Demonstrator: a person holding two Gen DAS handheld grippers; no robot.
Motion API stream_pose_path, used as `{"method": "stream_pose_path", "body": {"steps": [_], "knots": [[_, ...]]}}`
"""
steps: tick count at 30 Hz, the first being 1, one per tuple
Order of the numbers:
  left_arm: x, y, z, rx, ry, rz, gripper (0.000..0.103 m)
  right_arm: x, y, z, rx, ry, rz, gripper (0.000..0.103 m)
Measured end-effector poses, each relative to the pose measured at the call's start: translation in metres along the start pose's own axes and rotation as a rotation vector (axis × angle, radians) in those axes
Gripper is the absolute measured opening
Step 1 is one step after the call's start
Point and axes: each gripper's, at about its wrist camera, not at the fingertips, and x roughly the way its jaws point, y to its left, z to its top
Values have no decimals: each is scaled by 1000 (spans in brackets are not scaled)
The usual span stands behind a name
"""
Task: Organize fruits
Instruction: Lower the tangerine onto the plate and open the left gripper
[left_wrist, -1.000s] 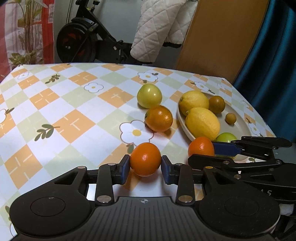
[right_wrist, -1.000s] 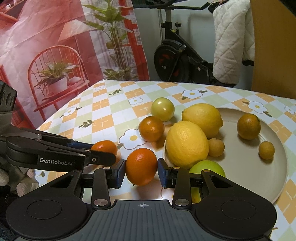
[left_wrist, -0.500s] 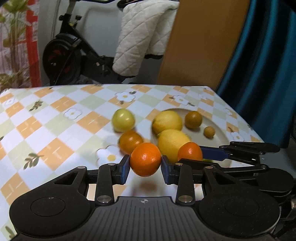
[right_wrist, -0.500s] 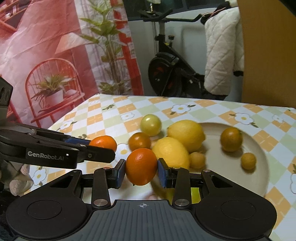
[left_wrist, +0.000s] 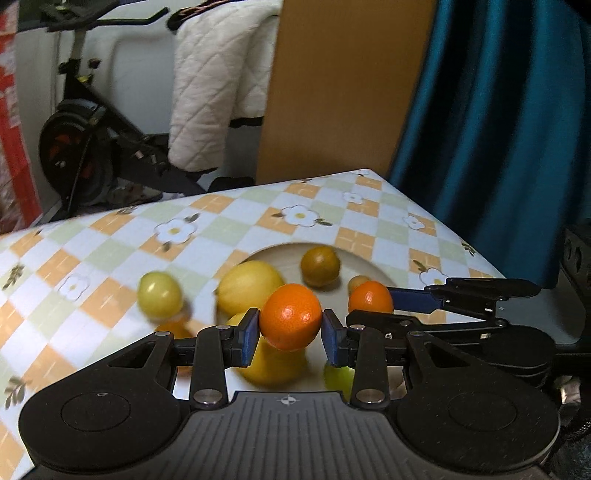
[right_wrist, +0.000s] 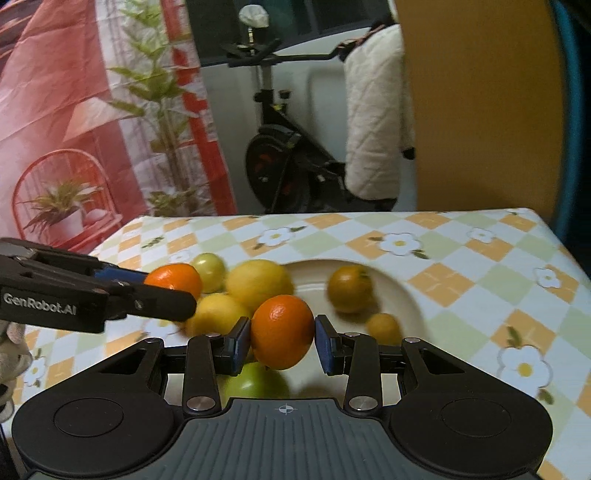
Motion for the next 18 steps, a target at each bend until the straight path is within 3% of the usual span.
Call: {"method": "stream_pose_path", "body": {"steps": [9,18], "knots": [[35,-16,19,24,46,-15,38,14,-33,-6,35,20,-39,34],[62,-23,21,38,107,-15,38,21,-35,-10,34,36,-58,34]]}}
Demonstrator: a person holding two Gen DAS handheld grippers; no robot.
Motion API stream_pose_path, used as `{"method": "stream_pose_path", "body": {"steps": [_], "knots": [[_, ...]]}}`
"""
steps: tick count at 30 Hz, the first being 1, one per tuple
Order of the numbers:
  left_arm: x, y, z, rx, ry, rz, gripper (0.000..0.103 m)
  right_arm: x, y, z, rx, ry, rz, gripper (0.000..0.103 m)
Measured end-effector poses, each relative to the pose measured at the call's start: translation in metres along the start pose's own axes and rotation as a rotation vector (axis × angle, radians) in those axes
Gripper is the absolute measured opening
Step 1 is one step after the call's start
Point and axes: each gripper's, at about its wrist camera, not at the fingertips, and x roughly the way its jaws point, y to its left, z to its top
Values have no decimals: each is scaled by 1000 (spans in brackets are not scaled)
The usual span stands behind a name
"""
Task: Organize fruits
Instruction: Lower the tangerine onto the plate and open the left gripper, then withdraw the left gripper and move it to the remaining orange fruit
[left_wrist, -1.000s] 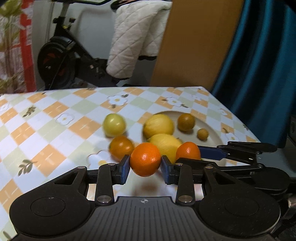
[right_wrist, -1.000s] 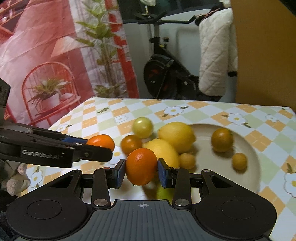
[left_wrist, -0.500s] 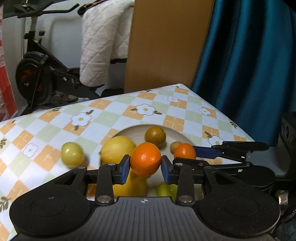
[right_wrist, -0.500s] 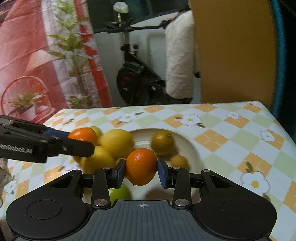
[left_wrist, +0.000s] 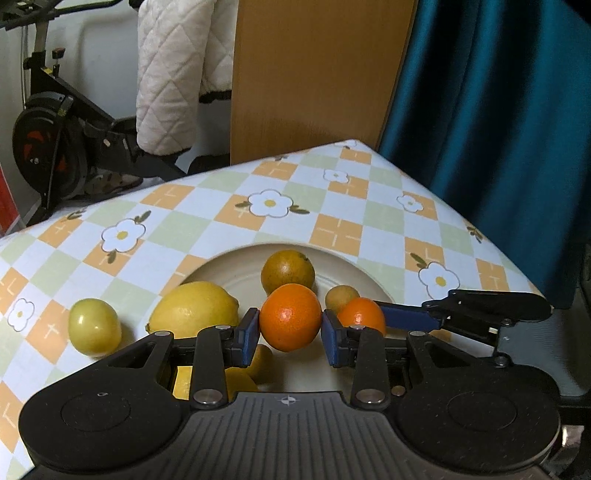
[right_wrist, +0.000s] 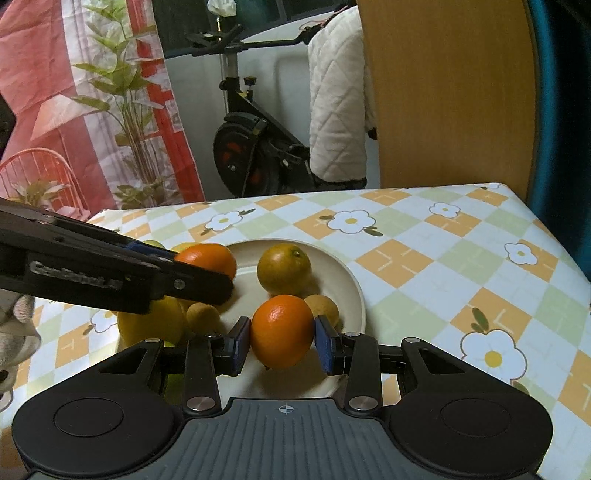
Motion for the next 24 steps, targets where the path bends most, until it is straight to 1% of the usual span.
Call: {"method": "stream_pose_path", "body": {"steps": [12,15,18,19,24], "knots": [[14,0,2,-4,34,10,38,-4,4,-1,-13,-2,-33,34],[15,3,1,-23,41,0,38,-8,5,-2,-14,-5,-41,34],[11,6,1,-40,14,-2,39,-11,6,-2,-11,-10,-45,34],[9,8,2,-49,8,-16,39,-12,7,-1,-9,-13,-45,34],[-4,10,4,-58,-26,-36,39,-20,11,2,-15,-26,-40,34]]}}
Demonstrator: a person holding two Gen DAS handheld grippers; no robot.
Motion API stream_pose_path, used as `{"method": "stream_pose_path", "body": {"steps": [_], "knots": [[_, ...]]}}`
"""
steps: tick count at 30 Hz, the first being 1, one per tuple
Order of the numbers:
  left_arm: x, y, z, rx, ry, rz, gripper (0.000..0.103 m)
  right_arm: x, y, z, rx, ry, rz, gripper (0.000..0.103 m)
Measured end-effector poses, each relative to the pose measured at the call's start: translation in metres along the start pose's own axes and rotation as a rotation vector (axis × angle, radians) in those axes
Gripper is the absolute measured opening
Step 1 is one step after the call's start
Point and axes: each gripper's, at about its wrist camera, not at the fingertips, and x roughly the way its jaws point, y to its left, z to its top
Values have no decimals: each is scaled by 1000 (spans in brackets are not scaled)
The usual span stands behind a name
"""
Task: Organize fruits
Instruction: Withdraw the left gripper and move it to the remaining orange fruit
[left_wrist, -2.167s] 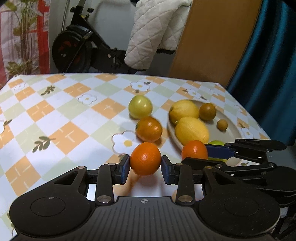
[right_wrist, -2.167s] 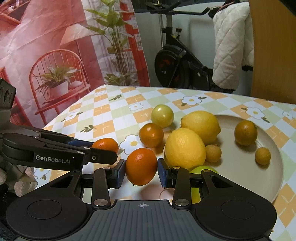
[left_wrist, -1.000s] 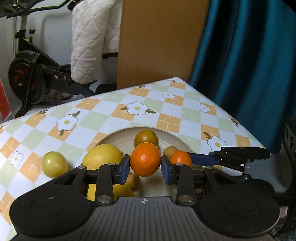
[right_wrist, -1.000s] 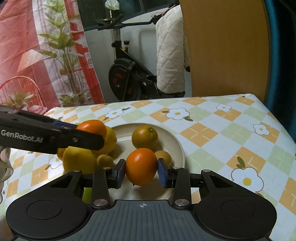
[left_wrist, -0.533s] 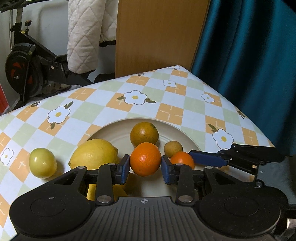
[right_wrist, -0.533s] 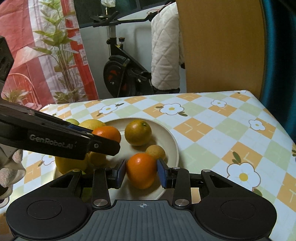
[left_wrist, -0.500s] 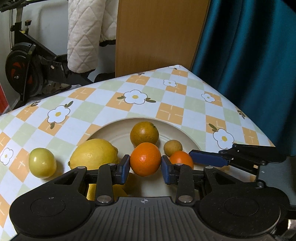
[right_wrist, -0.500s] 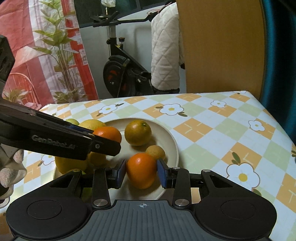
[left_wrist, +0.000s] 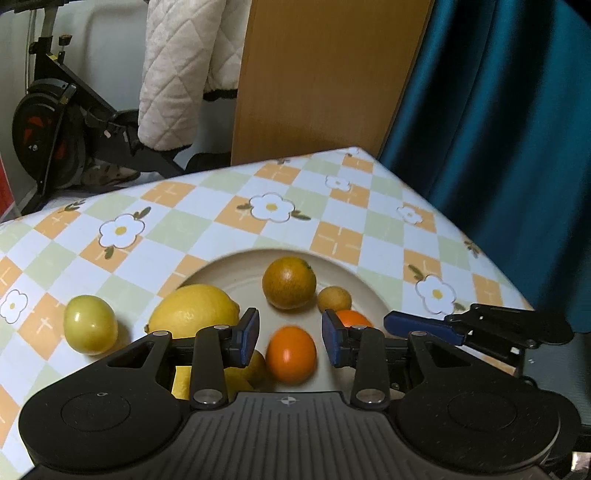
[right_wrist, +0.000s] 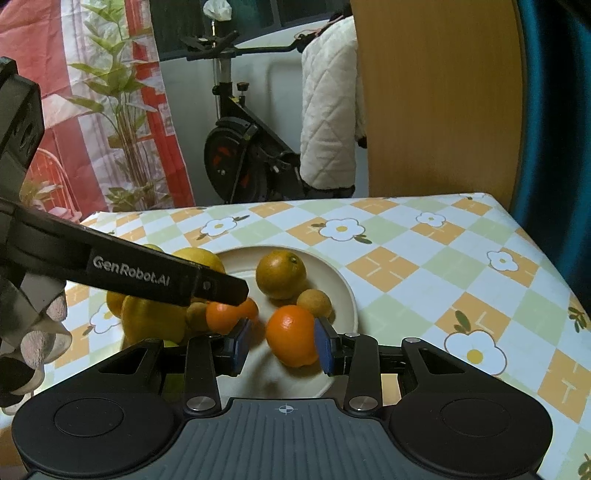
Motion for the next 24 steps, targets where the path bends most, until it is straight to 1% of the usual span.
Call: {"method": "stream_pose_path", "body": {"steps": [5,8,15,19,24], "knots": [[-22,12,1,-14,-42,-17,39,-6,8,7,-11,-15,13,34],[-38,24,1,-27,-76,-11,39,-8,15,11,-19,-22,28,34],[-70,62,0,-62,-135,52,39,-7,40,21,-55,-25,70,34],[-79,82,-4,-85,-143,87,39,-2,58,27,-78,-18,93,34],[-84,99,-12,-109,-142,106,39,6,80,34,-113,-3,123,34]]}}
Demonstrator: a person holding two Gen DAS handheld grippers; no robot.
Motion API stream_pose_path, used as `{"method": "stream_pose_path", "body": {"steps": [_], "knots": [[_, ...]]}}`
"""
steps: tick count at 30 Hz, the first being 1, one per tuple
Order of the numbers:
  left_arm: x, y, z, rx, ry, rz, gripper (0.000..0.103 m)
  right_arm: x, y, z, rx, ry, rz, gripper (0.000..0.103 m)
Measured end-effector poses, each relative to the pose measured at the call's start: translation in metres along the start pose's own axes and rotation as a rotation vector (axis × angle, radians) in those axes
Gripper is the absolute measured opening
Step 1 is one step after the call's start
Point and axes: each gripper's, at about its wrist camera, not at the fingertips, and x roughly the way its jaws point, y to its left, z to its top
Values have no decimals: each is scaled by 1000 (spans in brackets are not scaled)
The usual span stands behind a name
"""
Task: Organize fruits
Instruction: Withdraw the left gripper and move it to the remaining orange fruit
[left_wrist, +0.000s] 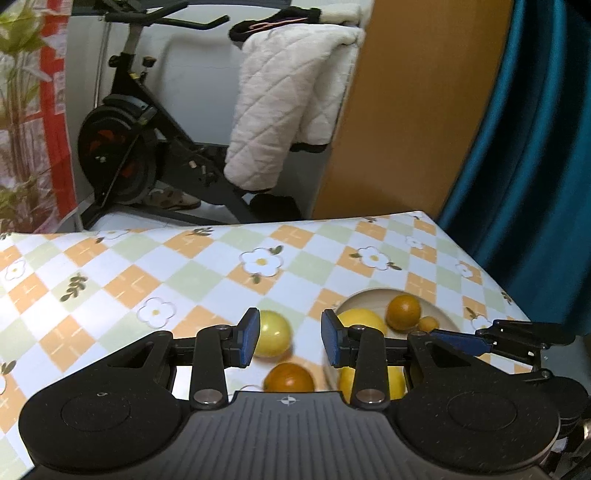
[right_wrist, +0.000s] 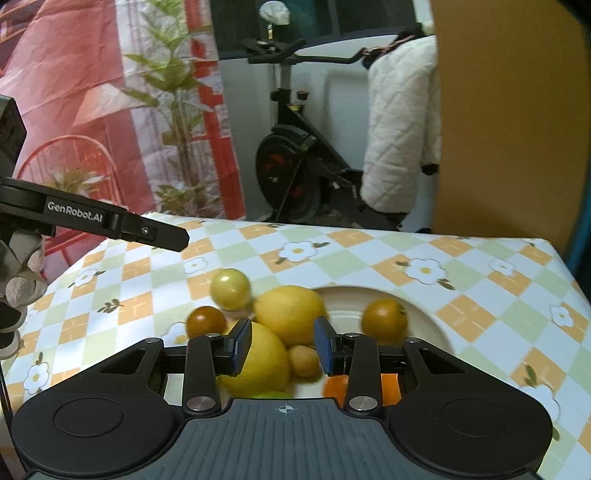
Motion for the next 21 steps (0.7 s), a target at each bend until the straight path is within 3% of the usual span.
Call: {"method": "stream_pose_path", "body": {"steps": [21], "knots": [[5,54,-24,-86,28,-2,38,72,76,22,-216,138,61,34]]}}
